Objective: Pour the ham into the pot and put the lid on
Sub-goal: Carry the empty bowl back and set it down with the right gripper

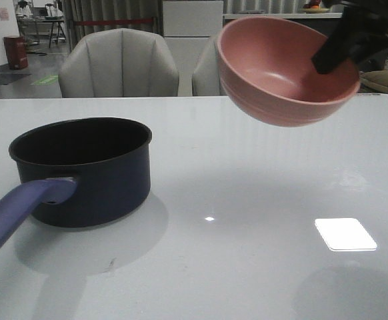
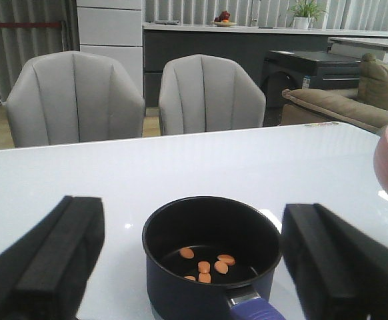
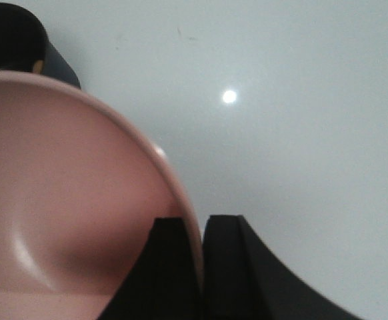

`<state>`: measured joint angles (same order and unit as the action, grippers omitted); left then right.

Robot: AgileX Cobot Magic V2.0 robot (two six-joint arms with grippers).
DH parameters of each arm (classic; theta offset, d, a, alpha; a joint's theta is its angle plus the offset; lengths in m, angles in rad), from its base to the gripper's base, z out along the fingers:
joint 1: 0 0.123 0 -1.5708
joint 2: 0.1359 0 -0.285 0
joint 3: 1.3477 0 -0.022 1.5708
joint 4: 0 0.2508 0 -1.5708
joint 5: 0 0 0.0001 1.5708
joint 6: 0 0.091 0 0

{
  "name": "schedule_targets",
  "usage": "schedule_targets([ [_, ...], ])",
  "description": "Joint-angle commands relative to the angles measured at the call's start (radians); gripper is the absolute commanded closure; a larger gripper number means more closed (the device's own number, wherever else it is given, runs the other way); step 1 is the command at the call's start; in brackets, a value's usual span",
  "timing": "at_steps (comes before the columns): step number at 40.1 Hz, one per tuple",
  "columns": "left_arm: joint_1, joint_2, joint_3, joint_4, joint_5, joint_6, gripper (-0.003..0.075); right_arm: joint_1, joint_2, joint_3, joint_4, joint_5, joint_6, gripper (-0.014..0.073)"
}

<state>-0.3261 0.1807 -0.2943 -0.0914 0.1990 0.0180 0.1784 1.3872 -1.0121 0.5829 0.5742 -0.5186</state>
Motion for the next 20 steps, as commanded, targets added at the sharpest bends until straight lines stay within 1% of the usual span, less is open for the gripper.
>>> schedule_targets([
  [1, -0.010, 0.008, -0.028, -0.009, -0.079, 0.000, 0.0136, -0.042, 0.001, -0.031, -0.040, 0.014, 0.083, 0.0456],
  [5, -0.010, 0.008, -0.028, -0.009, -0.079, 0.000, 0.0136, -0.065, 0.048, -0.033, -0.096, 0.023, 0.133, 0.0456],
  [10, -0.010, 0.008, -0.028, -0.009, -0.079, 0.000, 0.0136, -0.070, 0.124, -0.044, -0.169, 0.022, 0.203, 0.0456],
  [20, -0.010, 0.008, -0.028, -0.009, -0.079, 0.000, 0.0136, -0.070, 0.290, -0.128, -0.184, 0.057, 0.240, 0.0456],
])
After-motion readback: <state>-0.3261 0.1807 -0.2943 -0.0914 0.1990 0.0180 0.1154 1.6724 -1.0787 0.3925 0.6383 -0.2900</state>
